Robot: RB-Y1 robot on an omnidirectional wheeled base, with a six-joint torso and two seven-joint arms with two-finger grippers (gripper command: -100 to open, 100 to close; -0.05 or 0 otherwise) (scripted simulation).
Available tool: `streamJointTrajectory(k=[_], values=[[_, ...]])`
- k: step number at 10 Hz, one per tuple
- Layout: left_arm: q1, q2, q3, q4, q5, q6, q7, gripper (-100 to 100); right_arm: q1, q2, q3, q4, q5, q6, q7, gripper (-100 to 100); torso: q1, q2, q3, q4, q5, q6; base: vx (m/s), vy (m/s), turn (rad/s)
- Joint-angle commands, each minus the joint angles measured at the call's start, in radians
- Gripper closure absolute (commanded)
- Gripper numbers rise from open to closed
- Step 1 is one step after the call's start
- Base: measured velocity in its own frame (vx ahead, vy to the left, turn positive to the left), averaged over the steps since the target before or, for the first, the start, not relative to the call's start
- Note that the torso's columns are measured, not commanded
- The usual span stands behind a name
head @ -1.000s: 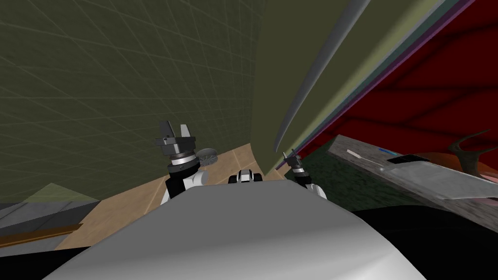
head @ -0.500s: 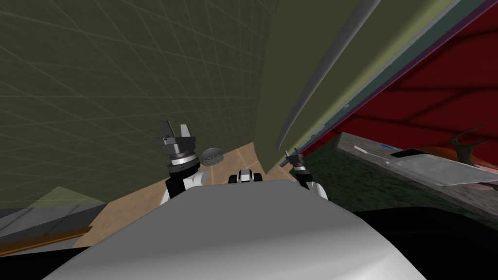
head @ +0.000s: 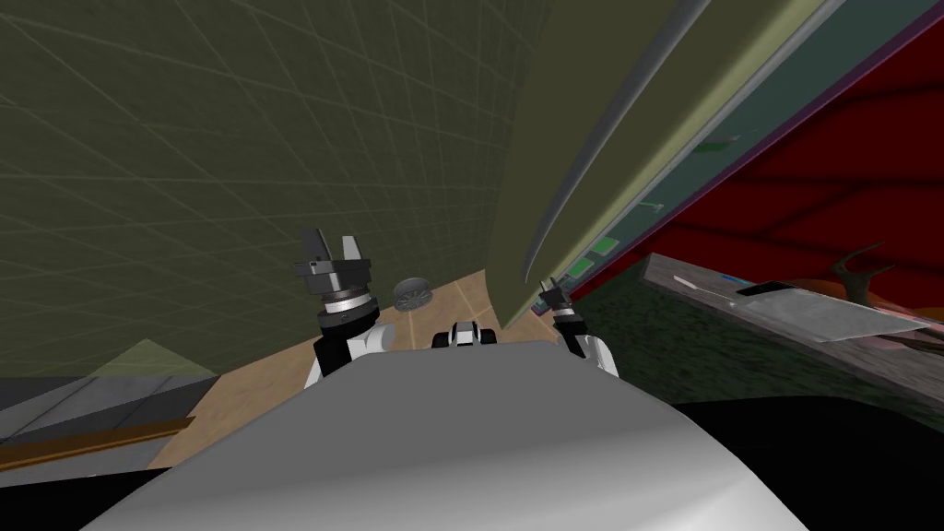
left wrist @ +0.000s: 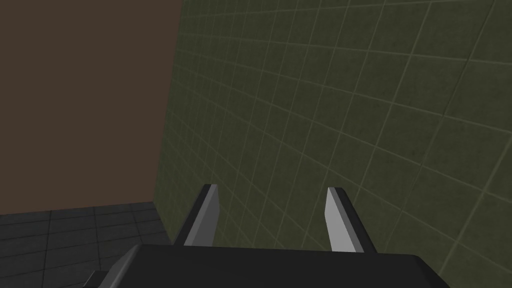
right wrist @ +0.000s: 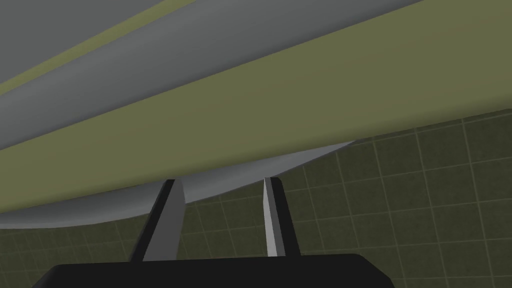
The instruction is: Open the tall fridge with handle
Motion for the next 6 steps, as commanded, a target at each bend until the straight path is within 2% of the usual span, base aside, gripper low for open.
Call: streamJointTrajectory(k=[1,4,5,6], values=[[0.0,0.0,0.0,0.0,0.0,0.0,0.0,0,-0.011,0.003,0.041,0.021,0.027,0.075,-0.03,100,-0.005,-0.006,-0.004,-0.003,-0.002,0.003,-0.011,0.012,-0.01],[0.0,0.0,0.0,0.0,0.0,0.0,0.0,0,-0.011,0.003,0.041,0.021,0.027,0.132,-0.03,100,-0.008,-0.009,-0.005,-0.005,-0.006,0.002,0.006,-0.013,-0.011],[0.0,0.0,0.0,0.0,0.0,0.0,0.0,0,-0.057,-0.037,0.08,0.057,0.069,0.16,-0.071,100,-0.005,-0.008,-0.004,-0.005,-0.004,0.001,-0.07,0.085,0.089],[0.0,0.0,0.0,0.0,0.0,0.0,0.0,0,-0.057,-0.037,0.096,0.057,0.092,0.185,-0.095,100,0.004,-0.009,-0.005,-0.003,-0.002,-0.008,-0.112,0.107,0.167]])
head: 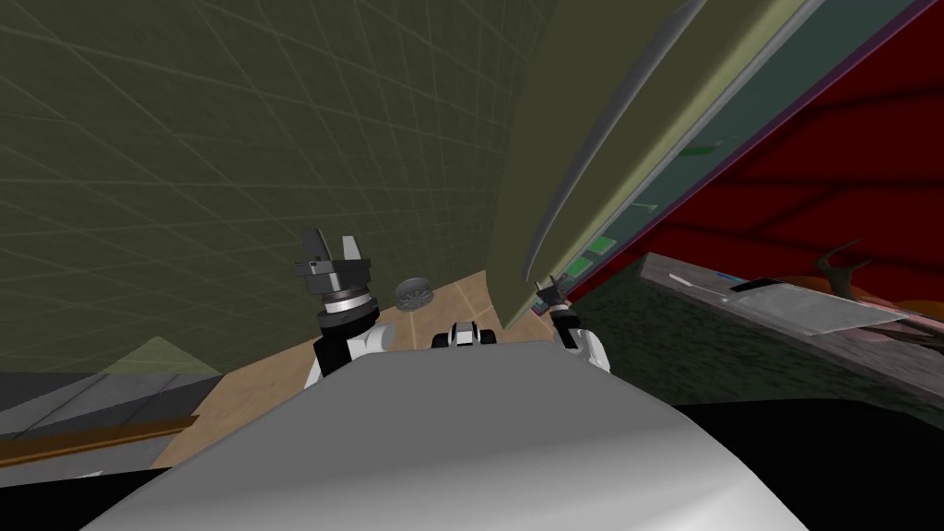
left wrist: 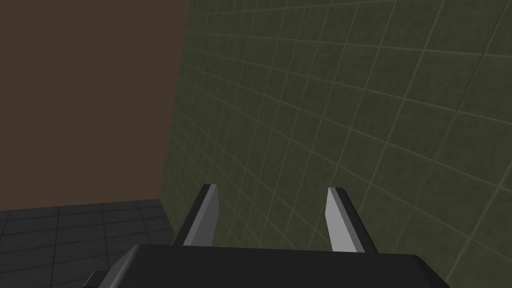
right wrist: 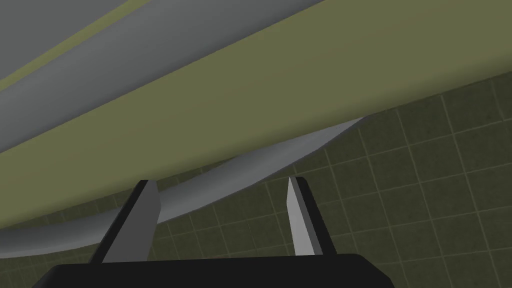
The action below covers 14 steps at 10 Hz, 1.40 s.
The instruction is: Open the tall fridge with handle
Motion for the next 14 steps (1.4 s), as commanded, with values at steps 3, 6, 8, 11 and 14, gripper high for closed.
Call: streamJointTrajectory(k=[3,6,8,11,14], values=[[0.0,0.0,0.0,0.0,0.0,0.0,0.0,0,-0.025,-0.012,0.081,0.021,0.064,0.12,-0.075,100,-0.01,-0.011,-0.007,-0.003,-0.002,0.003,-0.018,0.035,0.014],[0.0,0.0,0.0,0.0,0.0,0.0,0.0,0,-0.025,-0.012,0.081,0.021,0.064,0.181,-0.075,100,-0.014,-0.013,-0.008,-0.005,-0.005,0.001,0.007,-0.005,-0.005],[0.0,0.0,0.0,0.0,0.0,0.0,0.0,0,-0.071,-0.052,0.133,0.057,0.132,0.243,-0.149,100,-0.005,-0.015,-0.008,-0.005,-0.004,-0.01,-0.088,0.095,0.139],[0.0,0.0,0.0,0.0,0.0,0.0,0.0,0,-0.071,-0.052,0.168,0.057,0.142,0.326,-0.166,100,-0.018,-0.025,-0.015,-0.009,-0.008,-0.002,-0.019,0.031,0.016],[0.0,0.0,0.0,0.0,0.0,0.0,0.0,0,-0.117,-0.092,0.199,0.091,0.187,0.396,-0.211,100,-0.02,-0.025,-0.014,-0.011,-0.012,-0.004,-0.019,0.025,0.046]])
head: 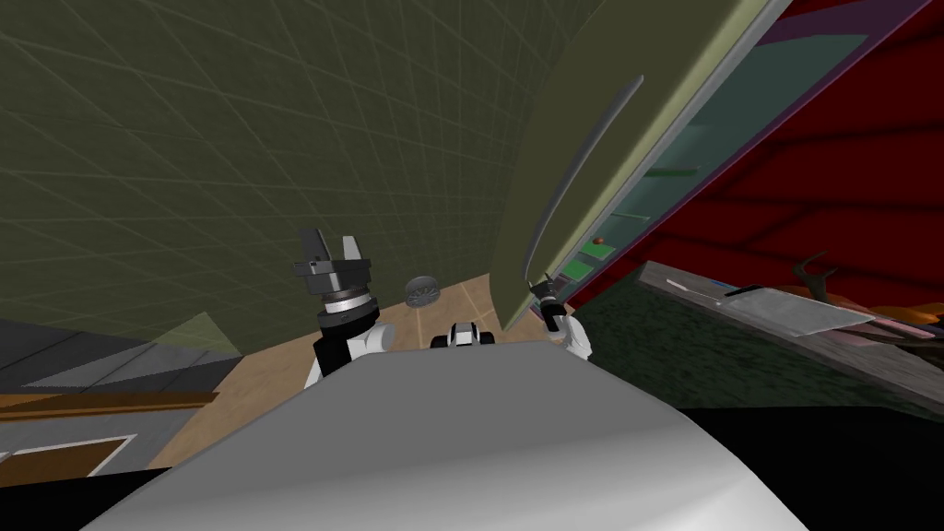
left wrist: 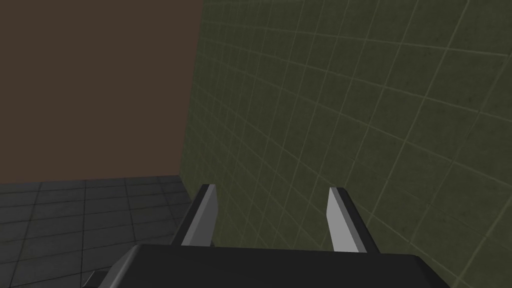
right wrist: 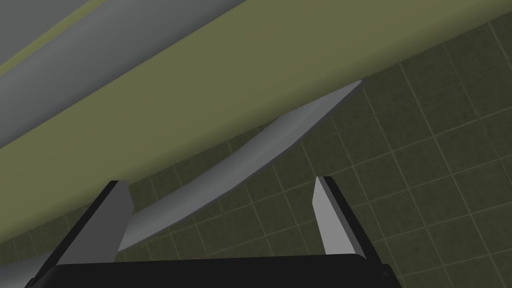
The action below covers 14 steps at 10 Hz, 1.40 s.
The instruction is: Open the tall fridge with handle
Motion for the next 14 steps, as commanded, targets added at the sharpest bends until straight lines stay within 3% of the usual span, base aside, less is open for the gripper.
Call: streamJointTrajectory(k=[1,3,6,7,8,10,13,14], values=[[0.0,0.0,0.0,0.0,0.0,0.0,0.0,0,-0.049,-0.036,0.062,0.051,0.074,0.074,-0.065,100,0.005,-0.002,-0.001,-0.001,-0.001,-0.008,-0.09,0.12,0.155],[0.0,0.0,0.0,0.0,0.0,0.0,0.0,0,-0.049,-0.036,0.098,0.051,0.084,0.122,-0.095,100,0.0,-0.009,-0.005,-0.003,0.0,-0.001,-0.016,0.065,0.016],[0.0,0.0,0.0,0.0,0.0,0.0,0.0,0,-0.049,-0.036,0.105,0.051,0.084,0.199,-0.095,100,-0.011,-0.009,-0.005,-0.003,-0.004,-0.001,-0.003,-0.008,0.0],[0.0,0.0,0.0,0.0,0.0,0.0,0.0,0,-0.095,-0.076,0.142,0.082,0.133,0.229,-0.142,100,-0.009,-0.01,-0.005,-0.004,-0.004,-0.001,-0.043,0.092,0.065],[0.0,0.0,0.0,0.0,0.0,0.0,0.0,0,-0.095,-0.076,0.162,0.087,0.158,0.264,-0.169,100,-0.001,-0.011,-0.006,-0.004,-0.003,-0.007,-0.071,0.117,0.182],[0.0,0.0,0.0,0.0,0.0,0.0,0.0,0,-0.095,-0.076,0.191,0.087,0.163,0.313,-0.186,100,-0.007,-0.016,-0.009,-0.005,-0.003,-0.004,-0.03,0.06,0.065],[0.0,0.0,0.0,0.0,0.0,0.0,0.0,0,-0.095,-0.076,0.191,0.087,0.163,0.386,-0.186,100,-0.017,-0.013,-0.007,-0.004,-0.005,0.002,0.014,-0.01,-0.007],[0.0,0.0,0.0,0.0,0.0,0.0,0.0,0,-0.142,-0.114,0.219,0.119,0.225,0.417,-0.23,100,-0.016,-0.015,-0.008,-0.005,-0.006,-0.001,-0.06,0.089,0.128]])
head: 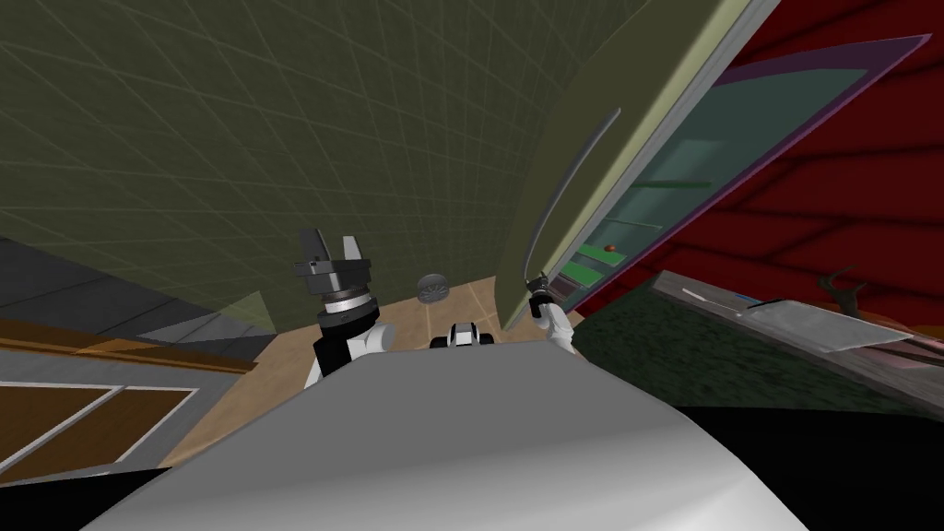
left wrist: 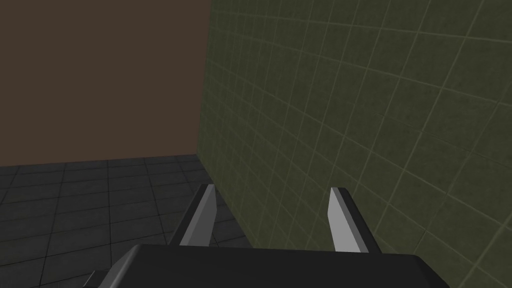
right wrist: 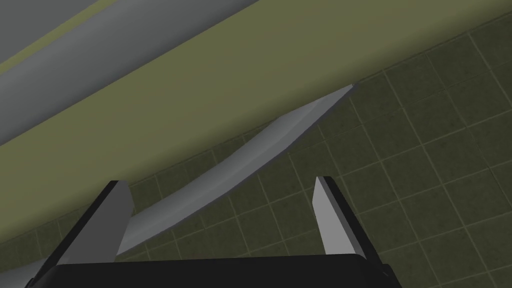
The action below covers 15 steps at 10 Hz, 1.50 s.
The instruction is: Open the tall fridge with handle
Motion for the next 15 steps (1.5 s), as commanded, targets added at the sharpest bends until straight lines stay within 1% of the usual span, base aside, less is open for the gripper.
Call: streamJointTrajectory(k=[1,2,3,4,5,6,7,8,10,11,12,13,15], values=[[0.0,0.0,0.0,0.0,0.0,0.0,0.0,0,-0.045,-0.052,0.051,0.053,0.066,0.068,-0.069,100,0.008,-0.002,-0.001,0.001,0.001,-0.009,-0.089,0.109,0.205],[0.0,0.0,0.0,0.0,0.0,0.0,0.0,0,-0.045,-0.052,0.086,0.053,0.066,0.11,-0.097,100,0.011,0.0,-0.001,0.002,0.004,-0.006,-0.033,0.054,0.063],[0.0,0.0,0.0,0.0,0.0,0.0,0.0,0,-0.045,-0.052,0.108,0.053,0.066,0.149,-0.097,100,0.007,0.002,0.0,0.002,0.004,0.0,0.01,0.05,-0.002],[0.0,0.0,0.0,0.0,0.0,0.0,0.0,0,-0.045,-0.052,0.108,0.053,0.066,0.193,-0.097,100,0.004,0.003,0.001,0.002,0.004,0.003,-0.007,0.013,0.0],[0.0,0.0,0.0,0.0,0.0,0.0,0.0,0,-0.045,-0.052,0.108,0.053,0.066,0.203,-0.097,100,-0.002,0.006,0.003,0.003,0.003,0.005,-0.002,-0.023,-0.003],[0.0,0.0,0.0,0.0,0.0,0.0,0.0,0,-0.091,-0.092,0.155,0.083,0.114,0.247,-0.143,100,-0.004,0.006,0.003,0.003,0.002,0.005,-0.035,0.093,0.112],[0.0,0.0,0.0,0.0,0.0,0.0,0.0,0,-0.092,-0.092,0.176,0.088,0.145,0.28,-0.166,100,0.006,0.004,0.002,0.004,0.004,-0.002,-0.051,0.132,0.225],[0.0,0.0,0.0,0.0,0.0,0.0,0.0,0,-0.092,-0.092,0.195,0.088,0.145,0.318,-0.184,100,0.011,0.005,0.002,0.005,0.007,-0.001,-0.018,0.076,0.09],[0.0,0.0,0.0,0.0,0.0,0.0,0.0,0,-0.092,-0.092,0.195,0.088,0.145,0.381,-0.187,100,0.0,0.011,0.005,0.006,0.007,0.012,0.012,0.015,-0.012],[0.0,0.0,0.0,0.0,0.0,0.0,0.0,0,-0.138,-0.131,0.249,0.124,0.215,0.414,-0.249,100,-0.004,0.013,0.006,0.006,0.005,0.012,-0.044,0.082,0.232],[0.0,0.0,0.0,0.0,0.0,0.0,0.0,0,-0.138,-0.131,0.275,0.124,0.223,0.449,-0.278,100,0.002,0.013,0.006,0.009,0.007,0.005,-0.046,0.095,0.154],[0.0,0.0,0.0,0.0,0.0,0.0,0.0,0,-0.138,-0.131,0.281,0.124,0.223,0.484,-0.278,100,0.009,0.017,0.008,0.009,0.01,0.012,-0.013,0.051,0.033],[0.0,0.0,0.0,0.0,0.0,0.0,0.0,0,-0.138,-0.131,0.281,0.124,0.223,0.548,-0.278,100,0.002,0.024,0.012,0.01,0.01,0.019,0.01,0.006,0.0]])
